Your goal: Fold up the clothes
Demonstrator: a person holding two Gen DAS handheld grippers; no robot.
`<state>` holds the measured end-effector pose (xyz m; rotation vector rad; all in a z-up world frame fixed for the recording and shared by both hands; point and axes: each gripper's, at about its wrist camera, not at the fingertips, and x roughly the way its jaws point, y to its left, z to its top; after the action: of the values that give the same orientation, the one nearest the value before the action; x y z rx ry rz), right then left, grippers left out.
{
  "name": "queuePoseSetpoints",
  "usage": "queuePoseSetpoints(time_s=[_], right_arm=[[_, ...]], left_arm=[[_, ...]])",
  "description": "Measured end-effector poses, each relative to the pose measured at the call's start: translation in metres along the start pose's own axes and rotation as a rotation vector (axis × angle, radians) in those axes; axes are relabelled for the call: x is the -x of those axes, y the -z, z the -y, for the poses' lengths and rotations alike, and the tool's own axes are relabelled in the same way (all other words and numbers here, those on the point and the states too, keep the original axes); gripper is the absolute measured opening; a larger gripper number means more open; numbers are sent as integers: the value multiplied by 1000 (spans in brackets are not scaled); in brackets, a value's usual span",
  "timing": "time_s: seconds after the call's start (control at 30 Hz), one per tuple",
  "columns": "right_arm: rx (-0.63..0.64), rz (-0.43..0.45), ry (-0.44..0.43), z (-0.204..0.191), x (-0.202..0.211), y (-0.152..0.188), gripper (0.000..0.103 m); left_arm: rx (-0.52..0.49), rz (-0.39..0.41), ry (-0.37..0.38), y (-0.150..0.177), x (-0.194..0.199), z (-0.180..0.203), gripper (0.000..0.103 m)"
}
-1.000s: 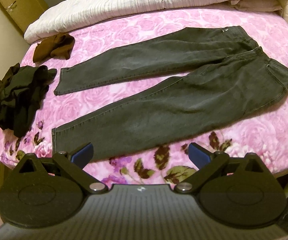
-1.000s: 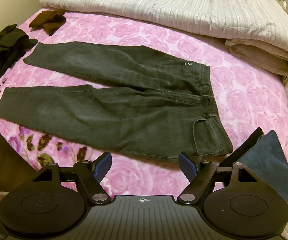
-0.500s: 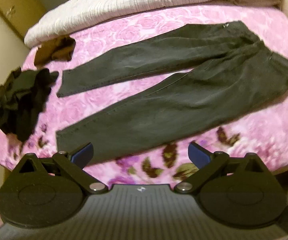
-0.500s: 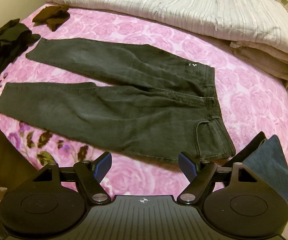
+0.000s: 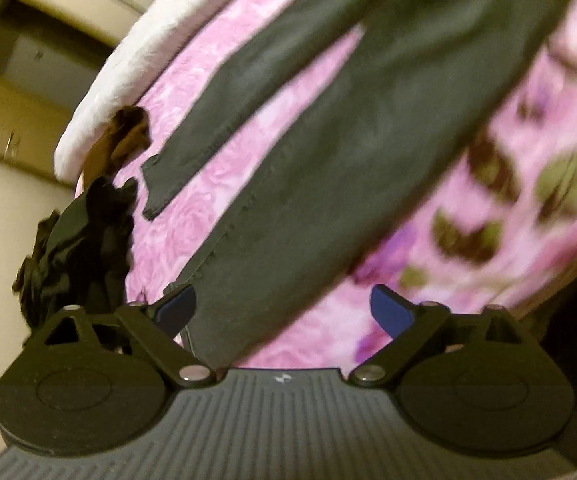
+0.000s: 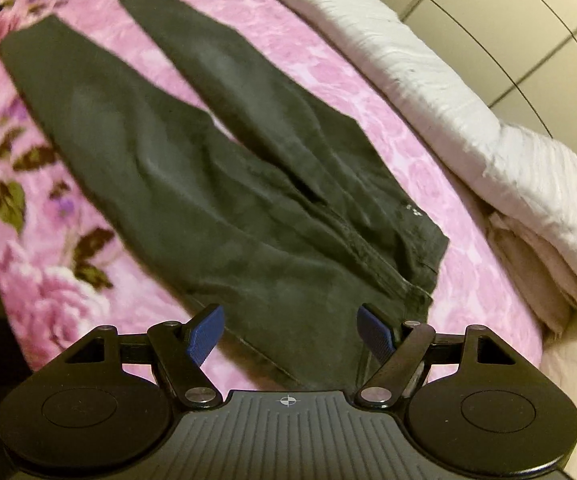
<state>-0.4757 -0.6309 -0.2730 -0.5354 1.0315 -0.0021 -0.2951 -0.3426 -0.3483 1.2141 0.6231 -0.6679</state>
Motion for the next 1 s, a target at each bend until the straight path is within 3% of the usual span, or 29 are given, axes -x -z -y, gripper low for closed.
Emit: queuePoseSetpoints(time_s=[0.27, 0.43, 0.5, 0.53, 0.57, 0.63, 0.73, 0.87, 1.0], right_arm=[[30, -6, 6, -28, -69, 5, 77], [89, 19, 45, -45, -86, 18, 77], [133, 18, 76, -48, -90, 27, 77], [156, 14, 96, -47, -92, 34, 77], [175, 7, 116, -45, -93, 42, 77], [200, -9, 152, -38, -96, 60, 77], [257, -36, 222, -25, -104, 92, 77], [413, -57, 325, -13, -130, 134, 77], [481, 7, 383, 9, -145, 149, 76]], left_arm=[[-117, 125, -8, 17, -54, 20, 87], [-90, 212, -73, 13, -64, 22, 87], [-102, 232, -112, 15, -67, 21, 83], [-102, 229, -125, 16, -67, 19, 74], [-103, 214, -140, 17, -70, 17, 58], [-90, 164, -161, 21, -78, 12, 46], [-77, 132, -182, 26, -86, 9, 41], [-101, 117, -199, 26, -93, 12, 23], [-99, 91, -199, 16, -94, 7, 11]])
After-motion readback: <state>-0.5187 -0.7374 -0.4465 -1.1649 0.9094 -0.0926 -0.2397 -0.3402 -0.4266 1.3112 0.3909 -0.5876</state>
